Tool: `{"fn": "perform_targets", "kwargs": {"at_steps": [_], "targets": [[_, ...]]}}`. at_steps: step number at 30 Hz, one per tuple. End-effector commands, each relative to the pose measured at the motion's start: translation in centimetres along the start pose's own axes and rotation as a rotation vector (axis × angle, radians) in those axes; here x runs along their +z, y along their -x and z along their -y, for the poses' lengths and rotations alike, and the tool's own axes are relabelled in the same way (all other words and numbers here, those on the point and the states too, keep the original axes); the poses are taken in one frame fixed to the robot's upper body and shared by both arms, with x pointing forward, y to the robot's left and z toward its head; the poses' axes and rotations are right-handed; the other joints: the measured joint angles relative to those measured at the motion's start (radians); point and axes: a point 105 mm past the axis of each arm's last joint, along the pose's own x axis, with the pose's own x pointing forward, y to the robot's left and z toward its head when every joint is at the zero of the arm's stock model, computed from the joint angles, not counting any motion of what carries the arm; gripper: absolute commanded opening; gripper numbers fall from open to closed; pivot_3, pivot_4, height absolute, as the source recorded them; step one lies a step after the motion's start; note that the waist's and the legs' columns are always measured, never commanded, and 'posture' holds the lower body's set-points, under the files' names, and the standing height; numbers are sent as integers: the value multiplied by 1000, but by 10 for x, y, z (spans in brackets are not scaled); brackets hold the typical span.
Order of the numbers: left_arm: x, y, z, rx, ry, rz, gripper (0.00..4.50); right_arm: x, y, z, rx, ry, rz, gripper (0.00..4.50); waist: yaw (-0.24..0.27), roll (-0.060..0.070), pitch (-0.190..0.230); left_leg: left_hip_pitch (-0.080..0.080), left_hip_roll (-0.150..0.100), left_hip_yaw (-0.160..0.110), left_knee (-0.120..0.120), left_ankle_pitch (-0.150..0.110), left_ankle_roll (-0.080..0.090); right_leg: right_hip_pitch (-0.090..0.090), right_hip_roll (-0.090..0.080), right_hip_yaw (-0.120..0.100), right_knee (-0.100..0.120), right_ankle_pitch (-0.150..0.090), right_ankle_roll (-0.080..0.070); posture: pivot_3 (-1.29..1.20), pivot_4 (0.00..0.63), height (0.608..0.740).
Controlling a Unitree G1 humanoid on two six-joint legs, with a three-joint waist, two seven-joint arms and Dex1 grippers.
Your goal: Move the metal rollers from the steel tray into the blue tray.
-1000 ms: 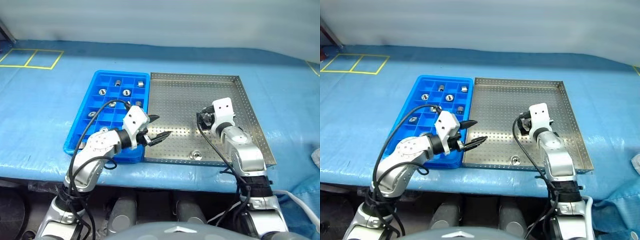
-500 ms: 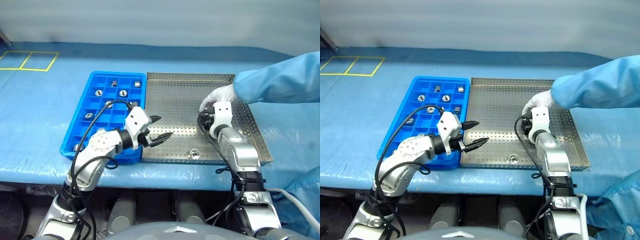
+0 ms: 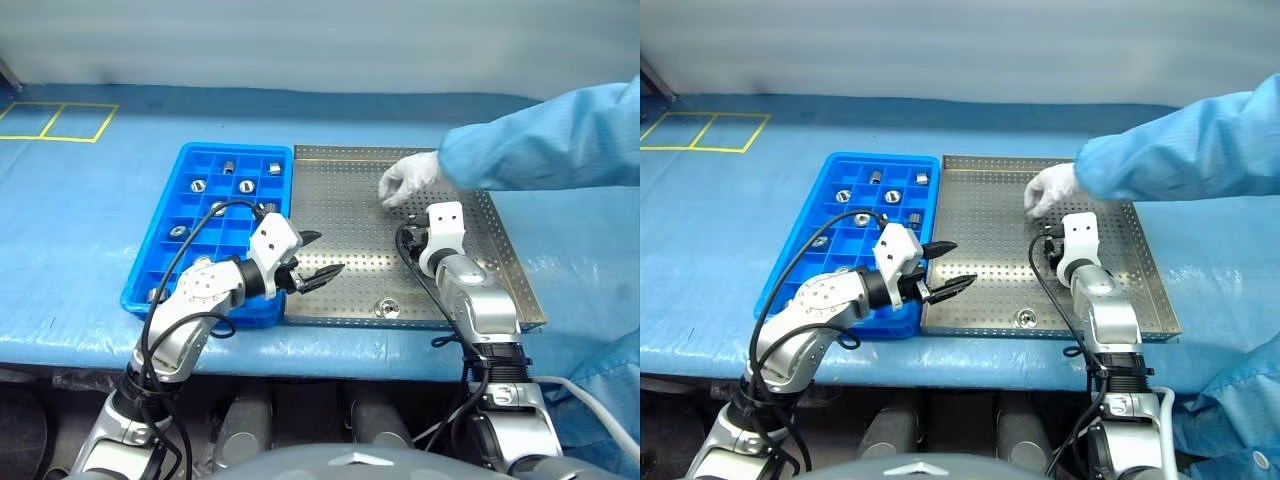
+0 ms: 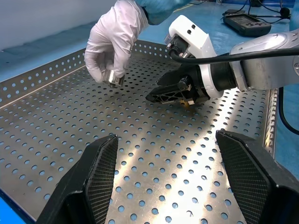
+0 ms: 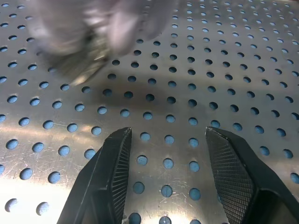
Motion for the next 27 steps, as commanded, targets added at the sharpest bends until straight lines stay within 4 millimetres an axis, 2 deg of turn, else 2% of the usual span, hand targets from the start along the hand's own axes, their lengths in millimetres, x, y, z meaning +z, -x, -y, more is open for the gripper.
{"fn": "perform_targets", "kwargs": {"at_steps": [1,10,14,17,21,27], "targets": [[5,1,-2,7,-18,24,3642,16,2,-4,23,-5,60,2610,0,0,0,0,0,0,0,0,0,0,0,0,0,0,0,120,150,740],[3,8,-11,56,-16,11,3642,25,5,-8,56,-2,98,2610,0,0,0,0,0,0,0,0,0,0,0,0,0,0,0,128,150,740],[2,10,-14,74,-14,3,3642,41,15,-34,256,-76,184,2610,0,0,0,0,0,0,0,0,0,0,0,0,0,0,0,128,150,740],[1,12,-16,89,-15,-6,3642,49,30,-62,445,-49,237,3233,0,0,0,0,0,0,-1,0,0,0,0,0,0,0,0,128,150,740],[0,11,-16,91,-13,-7,3642,47,41,-81,562,-15,249,4473,1,0,0,0,0,0,-1,0,0,0,0,0,0,0,0,131,150,740],[0,8,-12,84,-10,-6,3642,33,34,-84,528,68,185,4473,2,0,0,0,0,0,0,0,0,0,0,0,0,0,0,136,150,740]]}}
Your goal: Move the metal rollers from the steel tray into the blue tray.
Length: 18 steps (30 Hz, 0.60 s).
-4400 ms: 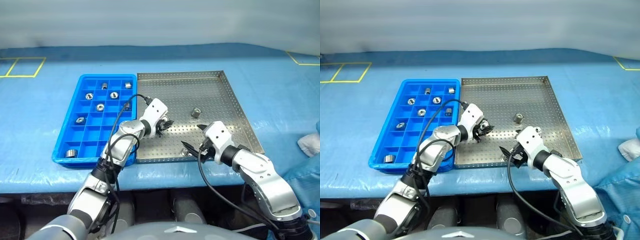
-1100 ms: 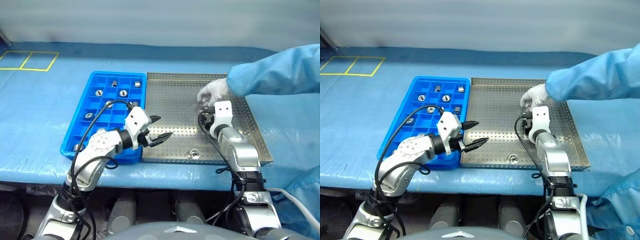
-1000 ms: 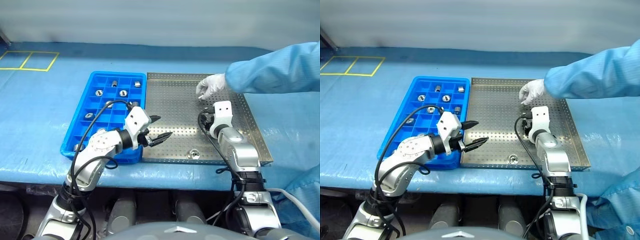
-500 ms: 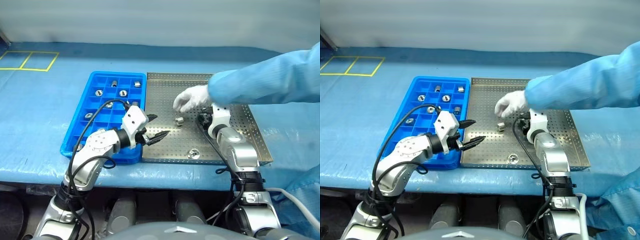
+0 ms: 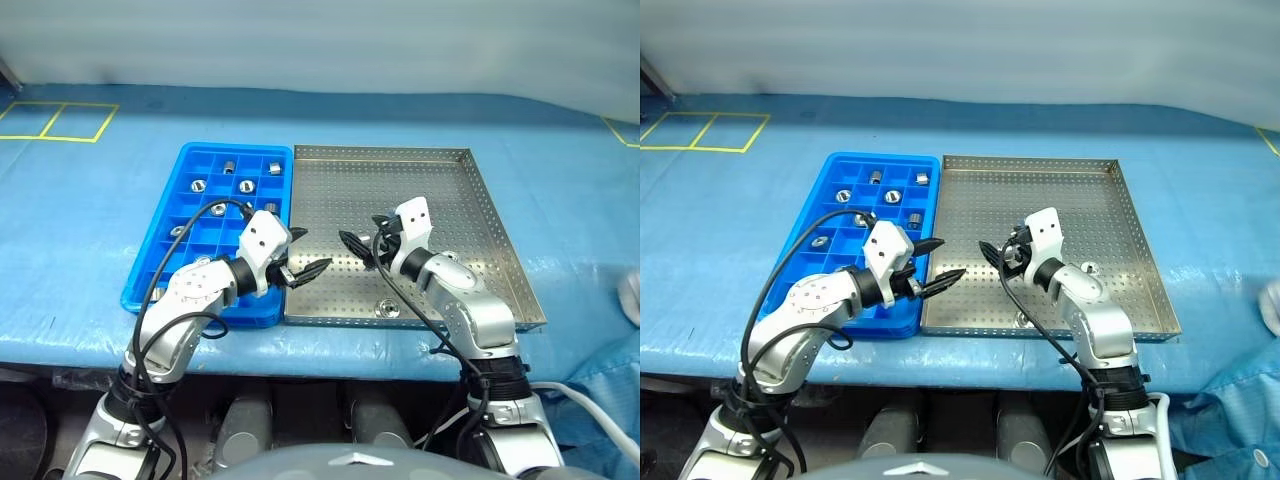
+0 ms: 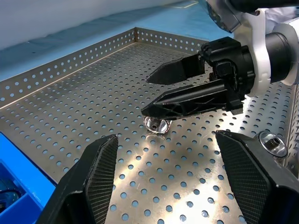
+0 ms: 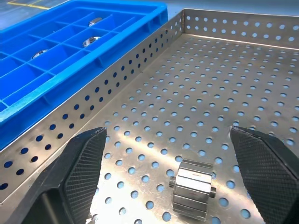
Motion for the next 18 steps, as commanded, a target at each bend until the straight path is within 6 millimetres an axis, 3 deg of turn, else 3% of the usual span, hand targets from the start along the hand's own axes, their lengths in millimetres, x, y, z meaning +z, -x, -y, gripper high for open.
{"fn": "perform_targets", "kwargs": {"at_steps": [1,8,11,16,18], "targets": [[5,0,1,0,-12,16,3642,2,-1,5,-36,56,-3,4473,0,0,0,0,0,0,0,0,0,0,0,0,0,0,0,136,150,740],[3,1,1,6,-17,9,3642,-10,-5,21,-110,-25,-24,4473,0,0,0,0,0,0,0,0,0,0,0,0,0,0,0,139,150,740],[3,0,0,11,-19,10,3642,-10,-6,23,-118,-27,-27,3888,1,0,0,0,0,0,0,0,0,0,0,0,0,0,0,142,150,740],[2,1,-1,16,-16,6,3642,-6,-6,22,-115,-20,-12,2264,0,0,0,0,0,0,0,0,0,0,0,0,0,0,0,141,150,740],[2,1,-2,18,-17,4,3642,-6,-6,22,-117,-16,-11,2264,1,0,0,0,0,0,0,0,0,0,0,0,0,0,0,141,150,740]]}}
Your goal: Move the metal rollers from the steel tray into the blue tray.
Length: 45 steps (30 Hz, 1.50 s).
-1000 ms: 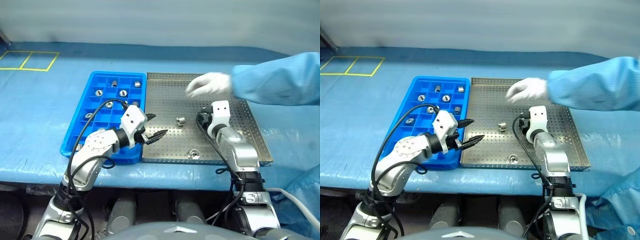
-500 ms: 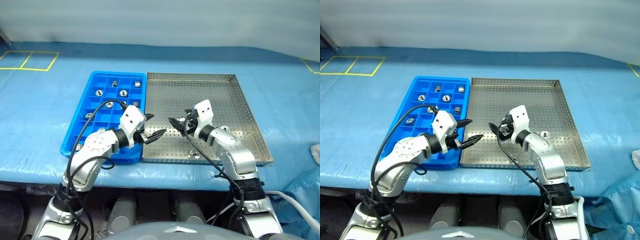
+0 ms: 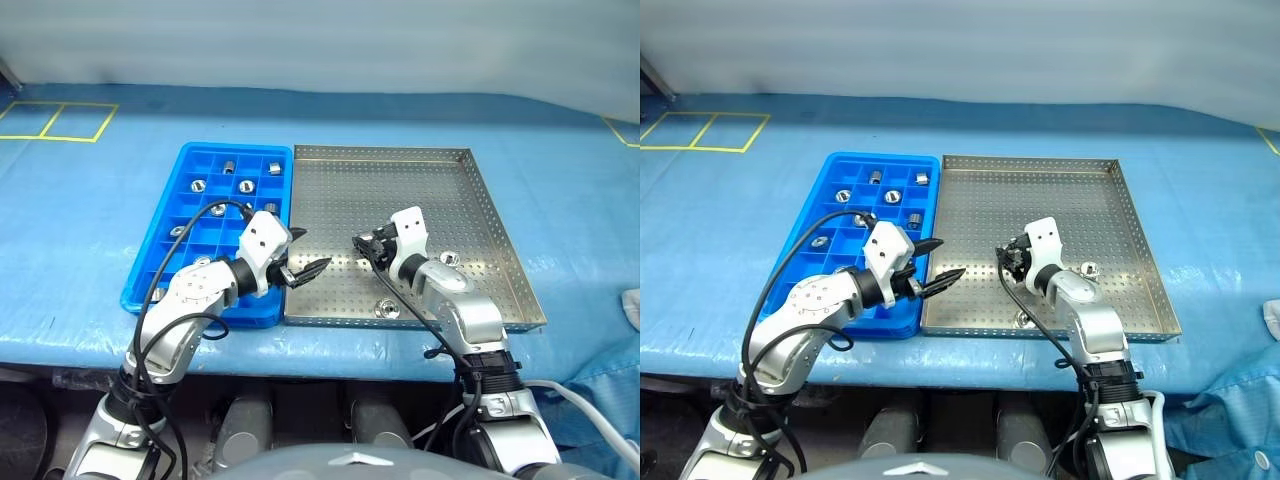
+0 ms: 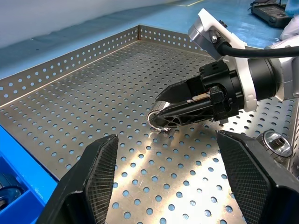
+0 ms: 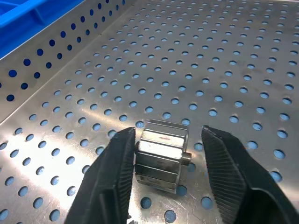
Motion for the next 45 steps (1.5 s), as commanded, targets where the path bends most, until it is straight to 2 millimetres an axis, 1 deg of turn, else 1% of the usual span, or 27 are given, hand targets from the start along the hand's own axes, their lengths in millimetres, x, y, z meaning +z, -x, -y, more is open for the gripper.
{"fn": "perform_targets", "kwargs": {"at_steps": [1,3,6,7,9,13,15,19,21,24,25,26,27,28,31,35,38,42,45], "targets": [[3,1,-1,3,-17,10,3642,20,1,1,-6,17,74,2264,0,0,0,0,0,0,0,0,0,0,0,0,0,0,0,141,150,740],[3,1,-1,4,-17,10,3642,20,2,2,-11,10,76,2264,0,0,0,0,0,0,0,0,0,0,0,0,0,0,0,140,150,740],[3,1,-2,7,-18,9,3642,22,4,-1,2,26,80,1353,0,0,0,0,0,0,0,0,0,0,0,0,0,0,0,140,150,740],[3,1,-2,8,-17,9,3642,24,4,-1,-3,30,89,1228,0,0,0,0,0,0,0,0,0,0,0,0,0,0,0,139,150,740],[3,2,-3,10,-17,9,3642,29,4,-1,-3,44,101,793,0,0,0,0,0,0,0,0,0,0,0,0,0,0,0,140,150,740],[3,5,-4,22,-16,12,3642,37,5,-4,7,64,127,793,0,0,0,0,0,0,0,0,0,0,0,0,0,0,0,145,150,740],[5,9,-7,42,-17,17,3642,47,5,-12,44,69,160,793,-1,0,0,0,0,0,0,0,0,0,0,0,0,0,0,150,150,740],[5,30,-22,173,-38,-7,3642,68,6,-36,154,93,228,793,-3,1,0,0,1,0,-1,0,0,-1,0,0,0,0,0,175,150,740],[3,41,-31,249,-34,-32,3642,76,5,-49,211,96,250,793,0,1,0,0,1,0,-1,0,0,-1,1,0,1,0,-1,189,150,740],[-3,57,-45,368,-37,-87,3642,83,4,-67,290,107,267,793,6,1,0,0,1,-1,-1,0,0,-1,1,-1,1,-1,-1,211,150,740],[-7,63,-50,415,-33,-118,3642,85,2,-73,310,112,271,793,8,1,0,0,1,-1,-1,0,0,-1,1,-1,1,-1,-1,235,150,740],[-15,71,-56,478,-63,-190,3642,87,-2,-81,338,113,270,793,14,1,1,0,1,-1,-1,0,0,-1,1,-1,0,-1,-1,254,150,740],[-20,78,-60,521,-81,-235,3642,88,-7,-89,363,117,267,793,13,0,1,0,1,-1,-1,0,0,-1,1,-1,0,-1,-1,264,150,740],[-21,83,-60,543,-72,-241,3642,88,-12,-97,383,119,261,793,13,0,1,0,1,-1,-1,0,0,-1,1,-1,1,-1,-1,271,150,740],[-18,89,-56,560,-37,-219,3642,88,-24,-115,442,129,246,793,28,0,1,0,2,-1,-2,0,0,-1,1,-2,1,-1,-2,307,150,740],[-24,105,-63,681,-13,-248,3642,87,-38,-131,484,136,228,793,58,0,1,0,2,-1,-4,0,0,-2,1,-3,0,-2,-3,353,150,740],[-24,112,-70,761,14,-227,3642,85,-50,-138,493,132,221,793,76,0,1,0,2,-2,-5,0,0,-2,1,-3,0,-2,-3,374,150,740],[-23,111,-66,767,30,-204,3642,82,-63,-140,482,138,205,793,100,0,1,1,2,-2,-5,0,-1,-2,1,-3,0,-2,-3,393,150,740],[-23,108,-63,760,39,-188,3642,82,-70,-139,473,133,200,793,111,0,1,0,2,-2,-6,0,-1,-2,1,-3,0,-2,-4,405,150,740]]}}
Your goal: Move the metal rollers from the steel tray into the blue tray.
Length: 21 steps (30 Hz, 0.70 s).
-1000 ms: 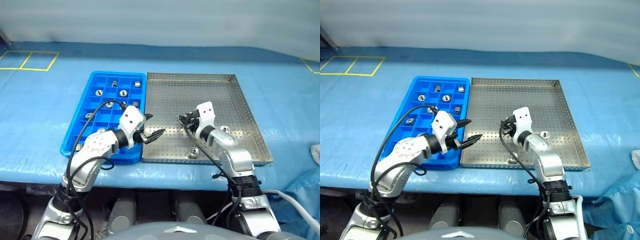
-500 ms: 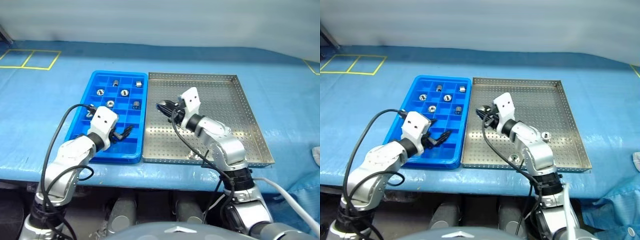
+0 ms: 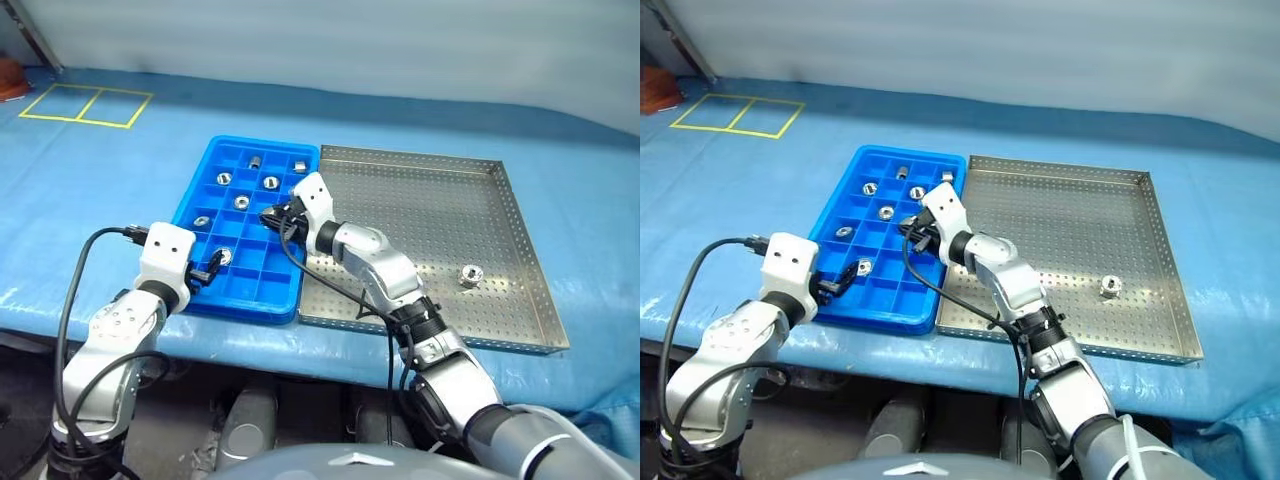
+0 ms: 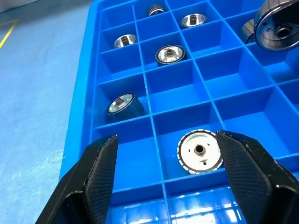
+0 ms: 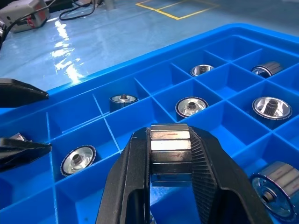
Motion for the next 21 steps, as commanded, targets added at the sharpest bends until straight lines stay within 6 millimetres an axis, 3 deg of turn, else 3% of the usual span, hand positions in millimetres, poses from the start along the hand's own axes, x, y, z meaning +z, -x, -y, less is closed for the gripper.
{"fn": "perform_targets", "kwargs": {"at_steps": [1,6,9,12,13,17,21], "targets": [[16,7,3,4,-6,82,3642,16,-6,4,-5,22,56,793,5,0,0,0,0,0,0,0,0,0,0,0,0,0,0,405,150,740],[13,6,5,-4,-11,72,3642,8,-11,8,9,-48,17,793,11,0,0,0,0,0,-2,0,-1,-1,0,0,0,0,-1,405,150,740],[15,5,7,-15,-13,77,3642,7,-10,10,-3,-12,16,1837,13,0,0,0,0,0,-2,0,-1,-1,0,-1,0,-1,-1,401,150,740],[18,2,12,-52,-11,93,3642,21,-3,9,-11,23,83,2831,12,0,0,0,0,0,-2,0,-1,-1,0,-1,0,-1,-1,372,150,740],[21,0,16,-75,-3,106,3642,24,2,11,-21,25,101,3141,13,0,0,0,0,0,-2,0,-1,-1,0,-1,0,-1,-1,372,150,740],[34,-7,36,-177,21,169,3642,33,30,22,-85,94,126,3141,16,0,0,-1,0,-1,-2,0,-1,-1,0,-1,-1,-1,-1,340,150,740],[57,-8,76,-392,63,280,3642,33,86,34,-165,222,47,3141,24,0,0,-2,-2,-1,-1,1,-1,0,-2,-1,-2,-1,-1,271,150,740]]}}
